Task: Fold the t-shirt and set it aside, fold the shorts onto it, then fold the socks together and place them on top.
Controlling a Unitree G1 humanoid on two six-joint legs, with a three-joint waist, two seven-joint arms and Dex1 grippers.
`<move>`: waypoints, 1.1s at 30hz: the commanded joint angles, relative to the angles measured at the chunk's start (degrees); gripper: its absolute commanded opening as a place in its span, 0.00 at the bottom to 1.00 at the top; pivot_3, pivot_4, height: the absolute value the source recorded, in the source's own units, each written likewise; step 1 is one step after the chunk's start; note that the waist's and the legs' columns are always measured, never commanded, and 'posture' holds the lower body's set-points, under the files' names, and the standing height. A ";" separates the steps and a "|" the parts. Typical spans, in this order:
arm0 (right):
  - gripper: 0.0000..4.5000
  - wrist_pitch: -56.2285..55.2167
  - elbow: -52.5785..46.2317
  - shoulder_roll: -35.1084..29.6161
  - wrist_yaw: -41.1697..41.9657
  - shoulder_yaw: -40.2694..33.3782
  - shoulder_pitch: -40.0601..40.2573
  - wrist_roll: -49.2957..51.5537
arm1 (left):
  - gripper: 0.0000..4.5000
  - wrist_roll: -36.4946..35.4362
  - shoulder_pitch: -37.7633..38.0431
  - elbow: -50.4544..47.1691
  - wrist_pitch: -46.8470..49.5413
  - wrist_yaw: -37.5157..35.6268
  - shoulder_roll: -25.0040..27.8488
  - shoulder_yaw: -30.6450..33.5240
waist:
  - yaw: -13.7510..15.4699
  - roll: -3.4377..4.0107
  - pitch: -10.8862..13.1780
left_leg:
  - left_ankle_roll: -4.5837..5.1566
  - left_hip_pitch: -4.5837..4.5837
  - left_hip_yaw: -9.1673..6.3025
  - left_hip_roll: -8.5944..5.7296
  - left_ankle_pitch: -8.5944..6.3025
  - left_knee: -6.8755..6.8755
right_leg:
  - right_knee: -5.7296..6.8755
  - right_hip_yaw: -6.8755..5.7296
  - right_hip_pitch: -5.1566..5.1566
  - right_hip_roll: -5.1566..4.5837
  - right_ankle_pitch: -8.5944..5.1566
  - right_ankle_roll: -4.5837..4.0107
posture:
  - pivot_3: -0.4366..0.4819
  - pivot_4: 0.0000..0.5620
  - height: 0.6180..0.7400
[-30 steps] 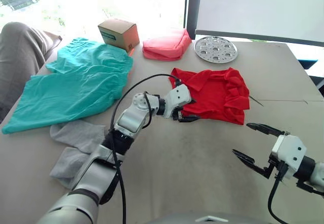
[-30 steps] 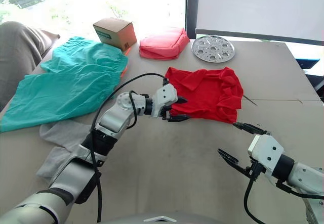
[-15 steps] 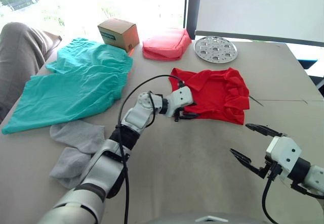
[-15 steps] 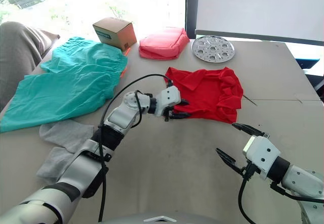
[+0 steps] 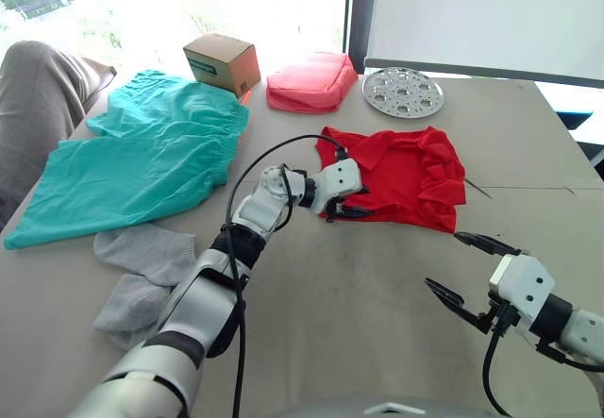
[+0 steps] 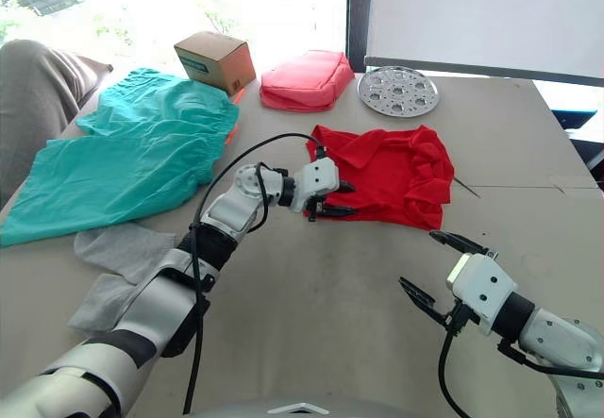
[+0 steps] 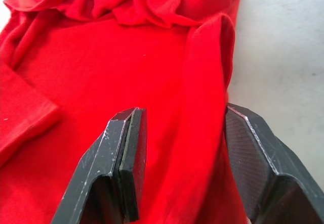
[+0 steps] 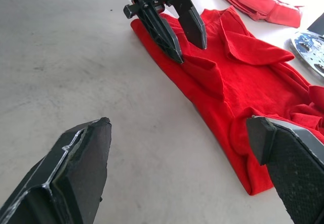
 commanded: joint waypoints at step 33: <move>1.00 17.78 7.27 -24.12 0.26 10.49 -30.70 -15.14 | 0.01 -8.86 6.09 -12.90 2.12 -12.85 1.33 4.49 | -0.63 0.06 -0.03 | 0.01 -0.01 -0.03 0.02 0.00 0.02 | 0.02 -0.05 -0.01 0.00 0.02 -0.03 | 0.48 0.27 0.99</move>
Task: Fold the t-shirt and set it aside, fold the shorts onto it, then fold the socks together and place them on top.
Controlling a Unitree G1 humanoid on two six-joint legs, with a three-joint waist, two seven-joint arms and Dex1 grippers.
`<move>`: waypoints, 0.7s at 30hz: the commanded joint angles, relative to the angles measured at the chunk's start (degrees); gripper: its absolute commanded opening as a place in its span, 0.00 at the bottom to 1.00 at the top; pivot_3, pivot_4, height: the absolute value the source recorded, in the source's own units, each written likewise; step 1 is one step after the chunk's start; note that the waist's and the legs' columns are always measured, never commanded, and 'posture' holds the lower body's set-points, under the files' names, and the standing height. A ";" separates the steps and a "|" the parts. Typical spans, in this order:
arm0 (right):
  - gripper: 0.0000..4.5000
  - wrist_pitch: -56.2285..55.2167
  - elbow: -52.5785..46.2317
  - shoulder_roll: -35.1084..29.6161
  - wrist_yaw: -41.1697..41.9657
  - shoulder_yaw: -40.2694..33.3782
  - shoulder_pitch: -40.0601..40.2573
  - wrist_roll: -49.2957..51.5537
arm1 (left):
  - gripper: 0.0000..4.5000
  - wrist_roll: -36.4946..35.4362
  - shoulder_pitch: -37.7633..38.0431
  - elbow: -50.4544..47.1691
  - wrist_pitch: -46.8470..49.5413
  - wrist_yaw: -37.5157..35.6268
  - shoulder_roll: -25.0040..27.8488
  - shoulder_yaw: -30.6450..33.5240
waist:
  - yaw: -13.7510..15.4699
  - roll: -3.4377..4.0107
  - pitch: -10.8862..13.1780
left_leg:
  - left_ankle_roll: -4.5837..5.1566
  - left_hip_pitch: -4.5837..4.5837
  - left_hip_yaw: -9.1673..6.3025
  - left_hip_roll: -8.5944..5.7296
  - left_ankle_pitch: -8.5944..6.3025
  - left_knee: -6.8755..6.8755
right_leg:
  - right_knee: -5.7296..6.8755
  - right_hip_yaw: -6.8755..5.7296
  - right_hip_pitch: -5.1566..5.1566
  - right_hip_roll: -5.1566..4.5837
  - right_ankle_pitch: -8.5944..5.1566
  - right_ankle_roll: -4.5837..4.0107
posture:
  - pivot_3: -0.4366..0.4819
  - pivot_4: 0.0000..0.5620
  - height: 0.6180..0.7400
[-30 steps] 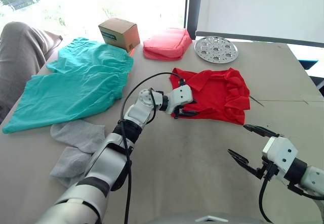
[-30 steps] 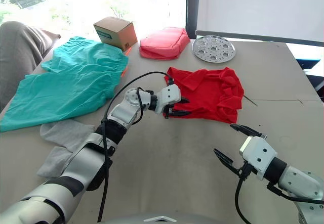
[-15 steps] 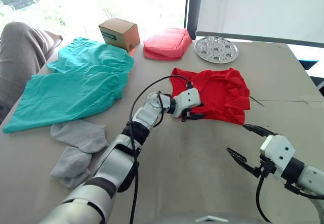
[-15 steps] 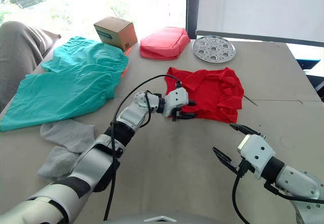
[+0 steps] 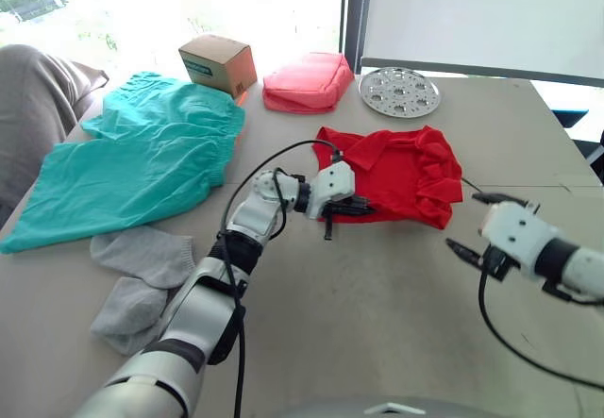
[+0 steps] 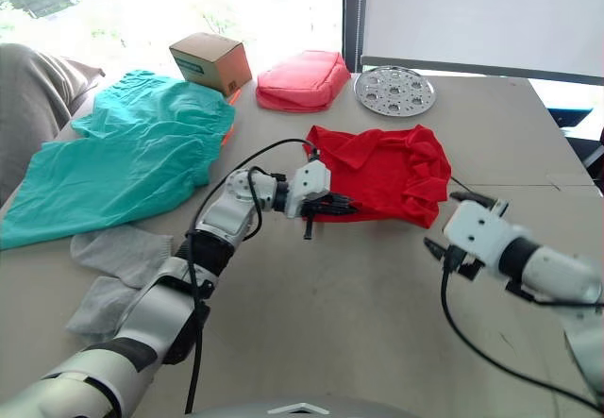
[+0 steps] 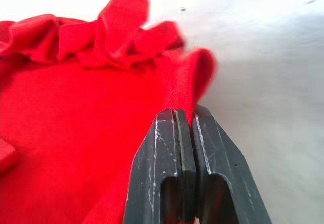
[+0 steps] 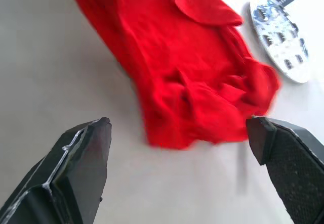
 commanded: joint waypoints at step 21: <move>0.76 -31.54 30.52 0.18 6.33 25.62 -28.09 -32.20 | 0.00 -0.91 5.37 -15.52 6.82 6.86 -0.22 -0.51 | -0.68 0.01 0.01 | -0.01 -0.01 0.07 -0.03 0.02 0.02 | 0.01 0.03 -0.01 0.01 0.14 0.23 | 0.48 0.27 0.99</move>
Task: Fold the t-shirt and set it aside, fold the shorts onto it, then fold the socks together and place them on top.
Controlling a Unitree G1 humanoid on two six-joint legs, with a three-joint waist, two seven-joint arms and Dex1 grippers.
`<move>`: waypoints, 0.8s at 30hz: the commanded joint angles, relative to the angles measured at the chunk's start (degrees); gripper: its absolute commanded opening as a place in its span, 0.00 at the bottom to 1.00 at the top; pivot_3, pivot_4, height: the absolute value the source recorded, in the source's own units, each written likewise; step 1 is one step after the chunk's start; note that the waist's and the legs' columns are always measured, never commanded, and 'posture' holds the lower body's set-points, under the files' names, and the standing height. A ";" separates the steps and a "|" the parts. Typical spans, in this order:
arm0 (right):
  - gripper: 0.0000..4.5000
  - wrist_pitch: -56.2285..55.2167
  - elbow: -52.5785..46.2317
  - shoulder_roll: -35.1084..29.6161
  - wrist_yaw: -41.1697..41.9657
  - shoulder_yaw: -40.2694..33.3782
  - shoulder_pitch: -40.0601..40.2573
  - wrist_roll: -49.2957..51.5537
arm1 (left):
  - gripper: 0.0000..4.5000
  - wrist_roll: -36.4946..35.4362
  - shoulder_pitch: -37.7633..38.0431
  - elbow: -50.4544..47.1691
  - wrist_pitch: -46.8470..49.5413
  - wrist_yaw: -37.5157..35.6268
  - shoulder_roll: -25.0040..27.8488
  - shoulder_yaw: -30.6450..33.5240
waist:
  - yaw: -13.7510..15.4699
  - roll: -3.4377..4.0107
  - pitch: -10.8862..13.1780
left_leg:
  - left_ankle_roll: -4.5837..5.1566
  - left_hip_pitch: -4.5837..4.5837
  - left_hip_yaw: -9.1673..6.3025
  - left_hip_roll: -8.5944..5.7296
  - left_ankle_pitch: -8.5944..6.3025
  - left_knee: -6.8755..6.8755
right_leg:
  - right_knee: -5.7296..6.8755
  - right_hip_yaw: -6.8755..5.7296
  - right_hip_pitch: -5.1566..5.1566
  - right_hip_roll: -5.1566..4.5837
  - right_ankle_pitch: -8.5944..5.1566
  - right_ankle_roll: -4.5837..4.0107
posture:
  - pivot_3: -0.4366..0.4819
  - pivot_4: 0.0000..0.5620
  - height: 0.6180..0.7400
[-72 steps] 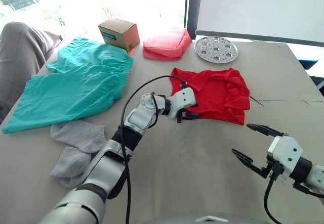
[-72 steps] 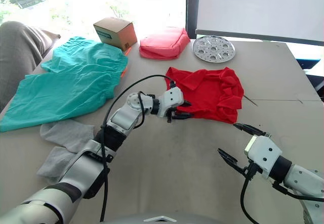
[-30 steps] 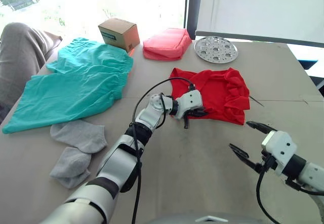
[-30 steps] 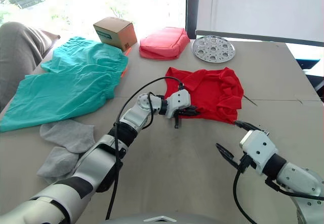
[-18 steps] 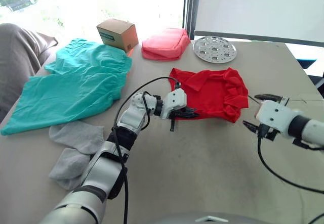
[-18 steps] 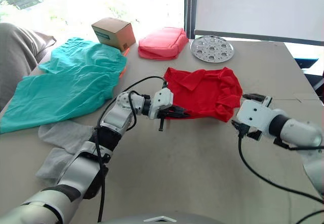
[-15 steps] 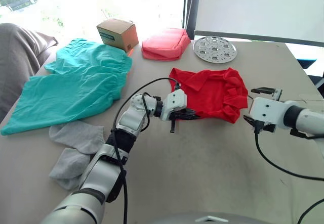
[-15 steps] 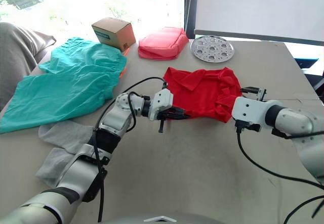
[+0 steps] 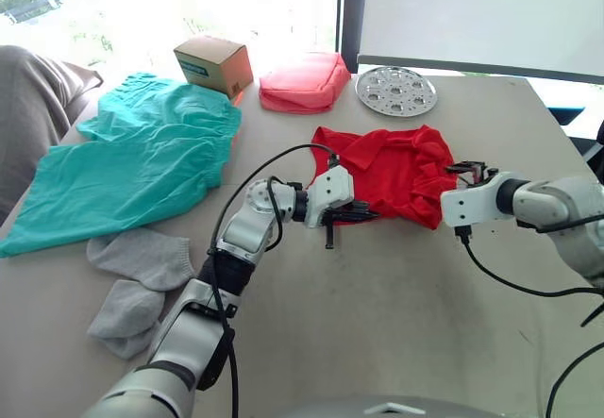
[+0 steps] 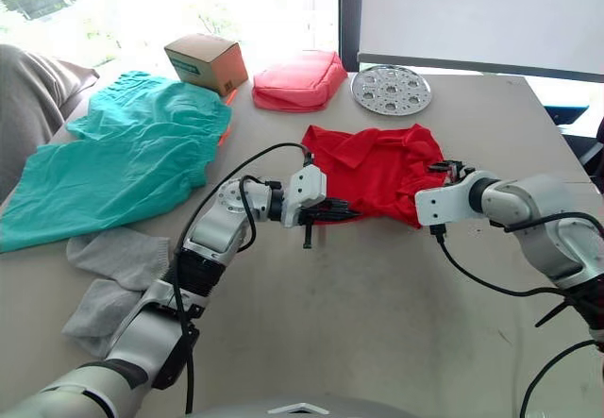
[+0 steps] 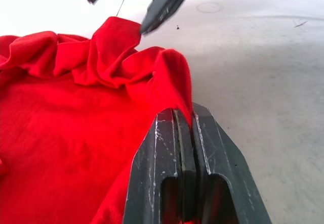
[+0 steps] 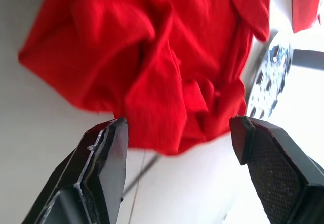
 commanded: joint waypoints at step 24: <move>0.35 2.15 1.79 6.63 -0.05 -1.61 0.42 -9.72 | 0.00 0.26 0.73 -3.22 -0.84 1.59 0.63 -1.05 | -0.08 0.01 0.00 | 0.00 0.02 0.02 -0.02 0.00 0.00 | 0.02 0.02 0.01 0.00 0.00 0.00 | 0.48 0.27 0.99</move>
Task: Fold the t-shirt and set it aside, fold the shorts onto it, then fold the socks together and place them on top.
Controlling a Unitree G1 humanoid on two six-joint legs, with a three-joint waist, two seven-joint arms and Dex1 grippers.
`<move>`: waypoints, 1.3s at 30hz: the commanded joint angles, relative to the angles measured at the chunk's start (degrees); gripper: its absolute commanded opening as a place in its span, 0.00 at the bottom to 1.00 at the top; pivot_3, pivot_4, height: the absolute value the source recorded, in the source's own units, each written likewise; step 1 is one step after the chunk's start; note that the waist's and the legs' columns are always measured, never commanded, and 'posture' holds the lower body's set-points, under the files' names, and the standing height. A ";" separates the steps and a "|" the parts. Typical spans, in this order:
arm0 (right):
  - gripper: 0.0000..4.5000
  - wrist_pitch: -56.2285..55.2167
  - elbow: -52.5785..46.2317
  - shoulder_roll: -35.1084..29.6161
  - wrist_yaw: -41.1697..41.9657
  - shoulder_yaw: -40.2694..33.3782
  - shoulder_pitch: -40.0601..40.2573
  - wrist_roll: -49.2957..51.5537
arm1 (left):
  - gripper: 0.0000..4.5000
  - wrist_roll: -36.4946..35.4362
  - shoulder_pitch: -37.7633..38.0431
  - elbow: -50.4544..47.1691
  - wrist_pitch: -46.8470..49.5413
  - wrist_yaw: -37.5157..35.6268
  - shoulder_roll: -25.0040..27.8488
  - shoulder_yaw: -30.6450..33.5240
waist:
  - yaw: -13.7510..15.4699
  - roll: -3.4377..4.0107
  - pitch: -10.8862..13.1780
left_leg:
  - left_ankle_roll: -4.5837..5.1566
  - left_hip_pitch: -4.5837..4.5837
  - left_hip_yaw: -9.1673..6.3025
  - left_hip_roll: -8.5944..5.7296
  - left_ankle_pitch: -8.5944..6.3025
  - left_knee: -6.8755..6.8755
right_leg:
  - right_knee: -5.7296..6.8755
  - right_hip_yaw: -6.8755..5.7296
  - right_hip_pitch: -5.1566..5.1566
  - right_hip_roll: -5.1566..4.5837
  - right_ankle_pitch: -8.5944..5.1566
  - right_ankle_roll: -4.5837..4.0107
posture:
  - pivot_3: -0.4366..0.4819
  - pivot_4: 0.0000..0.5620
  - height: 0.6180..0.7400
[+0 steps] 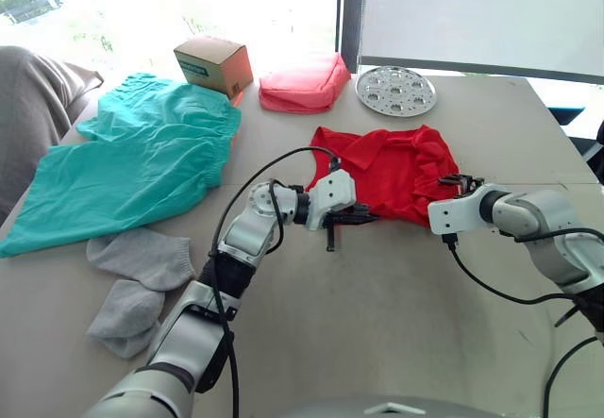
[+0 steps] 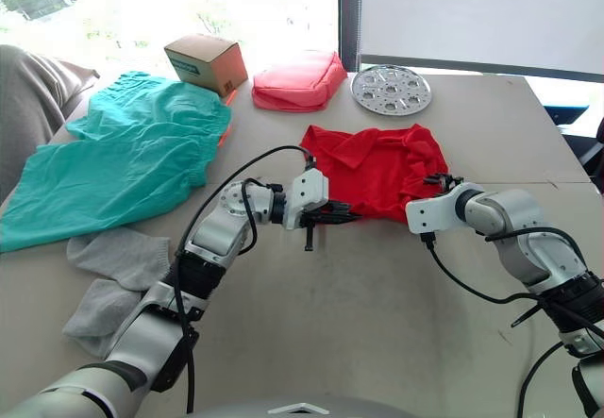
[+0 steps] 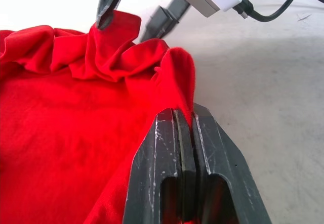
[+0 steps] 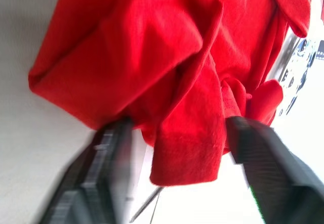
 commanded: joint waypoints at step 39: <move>0.00 49.57 -47.14 -10.27 36.00 -64.12 35.56 64.69 | 0.00 -56.68 35.15 -41.69 54.71 -14.02 46.00 39.51 | 0.09 0.31 0.14 | -0.02 0.27 -0.26 0.43 -0.04 -0.09 | -0.06 -0.06 0.12 -0.10 -0.33 0.05 | 0.48 0.27 0.99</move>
